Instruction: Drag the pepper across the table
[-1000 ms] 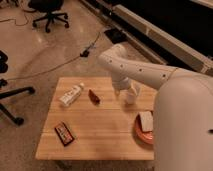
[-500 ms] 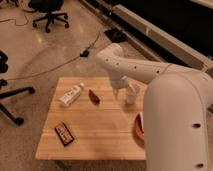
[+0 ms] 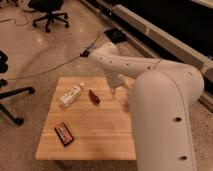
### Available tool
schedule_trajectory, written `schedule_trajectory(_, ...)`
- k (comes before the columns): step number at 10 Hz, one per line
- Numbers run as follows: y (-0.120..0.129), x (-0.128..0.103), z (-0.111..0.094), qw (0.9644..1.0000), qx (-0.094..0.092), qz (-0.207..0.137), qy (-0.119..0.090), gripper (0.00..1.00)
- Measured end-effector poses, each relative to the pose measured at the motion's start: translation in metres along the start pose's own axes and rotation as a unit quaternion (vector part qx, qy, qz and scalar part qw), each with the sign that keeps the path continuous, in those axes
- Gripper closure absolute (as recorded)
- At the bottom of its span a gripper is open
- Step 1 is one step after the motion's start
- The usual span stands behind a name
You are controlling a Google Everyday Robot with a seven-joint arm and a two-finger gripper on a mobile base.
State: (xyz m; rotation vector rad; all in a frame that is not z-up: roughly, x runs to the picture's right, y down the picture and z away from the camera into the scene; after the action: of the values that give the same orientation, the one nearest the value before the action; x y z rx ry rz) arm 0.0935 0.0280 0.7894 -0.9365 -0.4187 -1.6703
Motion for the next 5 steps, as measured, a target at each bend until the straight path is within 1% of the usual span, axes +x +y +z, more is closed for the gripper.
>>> schedule_trajectory(1, 0.004, -0.002, 0.002, 1.0000, 0.002, 0.007, 0.006, 0.35)
schedule_trajectory(2, 0.006, -0.004, 0.003, 0.9999, 0.002, 0.006, 0.013, 0.35)
schedule_trajectory(3, -0.001, -0.007, 0.003, 0.9997, 0.005, -0.010, 0.021, 0.35)
schedule_trajectory(5, -0.025, -0.012, 0.001, 0.9982, 0.012, -0.045, 0.036, 0.35)
